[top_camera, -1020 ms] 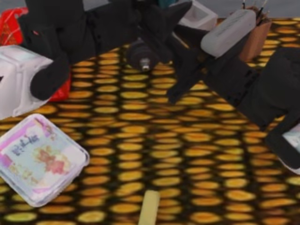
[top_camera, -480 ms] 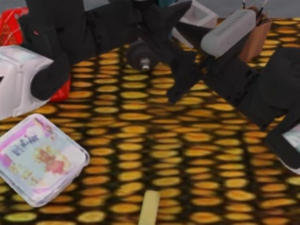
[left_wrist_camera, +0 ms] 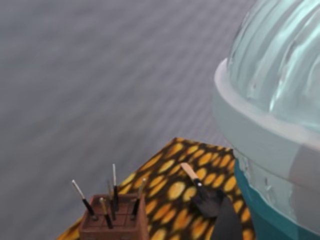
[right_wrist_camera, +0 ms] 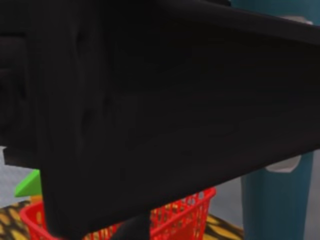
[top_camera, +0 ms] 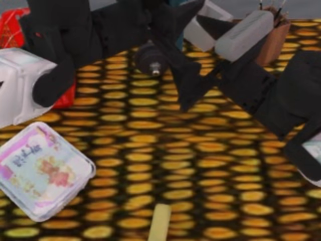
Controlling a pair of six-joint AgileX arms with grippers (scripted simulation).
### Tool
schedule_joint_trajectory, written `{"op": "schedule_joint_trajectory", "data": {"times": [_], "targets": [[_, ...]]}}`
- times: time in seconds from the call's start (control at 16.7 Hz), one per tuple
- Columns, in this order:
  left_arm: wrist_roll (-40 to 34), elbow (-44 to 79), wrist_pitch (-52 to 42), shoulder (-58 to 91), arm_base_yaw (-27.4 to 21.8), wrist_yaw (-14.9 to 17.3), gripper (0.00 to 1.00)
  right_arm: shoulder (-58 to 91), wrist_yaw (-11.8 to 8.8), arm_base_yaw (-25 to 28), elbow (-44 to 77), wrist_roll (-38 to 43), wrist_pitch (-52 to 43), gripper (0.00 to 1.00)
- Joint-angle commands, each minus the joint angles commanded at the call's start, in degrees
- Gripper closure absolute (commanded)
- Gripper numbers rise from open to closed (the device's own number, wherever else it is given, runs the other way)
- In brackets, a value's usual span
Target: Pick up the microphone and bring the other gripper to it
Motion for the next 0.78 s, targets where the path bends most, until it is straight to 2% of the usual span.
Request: {"op": "schedule_joint_trajectory", "data": {"times": [0.36,0.78], "targets": [[0.13,0.07,-0.07,-0.2,0.11,-0.01,1.0,0.02,0.03,-0.13,-0.28,-0.07,-0.01,0.0],[0.4,-3.43,-0.55,-4.14,7.76,6.75,1.0,-11.46,-2.22,-1.91,-13.48,0.24,1.38,0.0]]}}
